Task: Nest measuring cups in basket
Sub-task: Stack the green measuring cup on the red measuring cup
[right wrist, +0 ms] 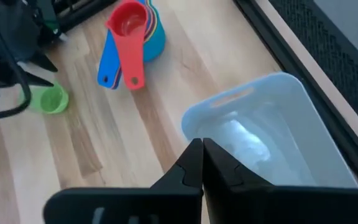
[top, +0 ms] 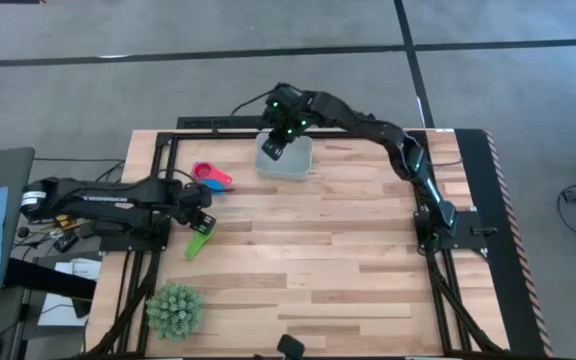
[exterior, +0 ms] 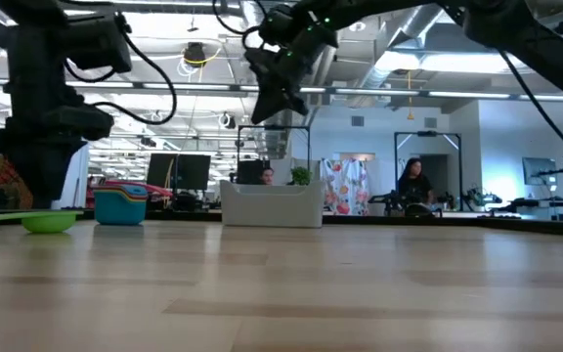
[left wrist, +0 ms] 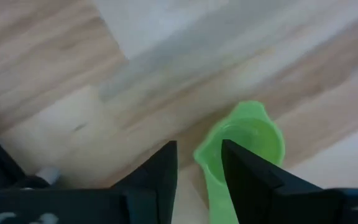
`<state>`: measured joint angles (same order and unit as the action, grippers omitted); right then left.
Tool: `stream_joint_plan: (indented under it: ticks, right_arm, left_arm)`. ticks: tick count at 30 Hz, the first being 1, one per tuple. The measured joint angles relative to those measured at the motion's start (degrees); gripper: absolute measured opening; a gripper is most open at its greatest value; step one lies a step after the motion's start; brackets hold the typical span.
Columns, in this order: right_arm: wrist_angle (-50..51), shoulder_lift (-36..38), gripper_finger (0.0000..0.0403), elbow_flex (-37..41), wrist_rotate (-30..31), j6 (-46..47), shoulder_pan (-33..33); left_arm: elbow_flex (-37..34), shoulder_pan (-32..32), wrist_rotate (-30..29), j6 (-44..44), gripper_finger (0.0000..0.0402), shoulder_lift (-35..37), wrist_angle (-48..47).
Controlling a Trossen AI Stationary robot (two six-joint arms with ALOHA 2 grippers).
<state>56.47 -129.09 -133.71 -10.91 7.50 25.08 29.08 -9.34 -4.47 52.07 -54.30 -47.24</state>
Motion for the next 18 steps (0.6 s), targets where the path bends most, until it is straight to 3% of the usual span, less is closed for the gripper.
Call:
stream_joint_plan:
  ticks: [4,10,18]
  right_arm:
    - [2.34,1.13,0.0022,-0.02,-1.53,-1.48,1.66]
    - [5.69,3.69,0.0019,-0.02,-2.58,-3.30,3.39]
    - [7.71,6.21,0.0023,-0.04,-2.61,-4.67,4.79]
  left_arm:
    - [0.04,0.03,3.42,-3.50,0.0109,-4.38,4.07]
    - [0.07,0.00,3.08,-5.40,0.0097,-9.92,6.88]
    - [0.07,0.00,3.51,-4.49,0.0051,-13.31,7.40]
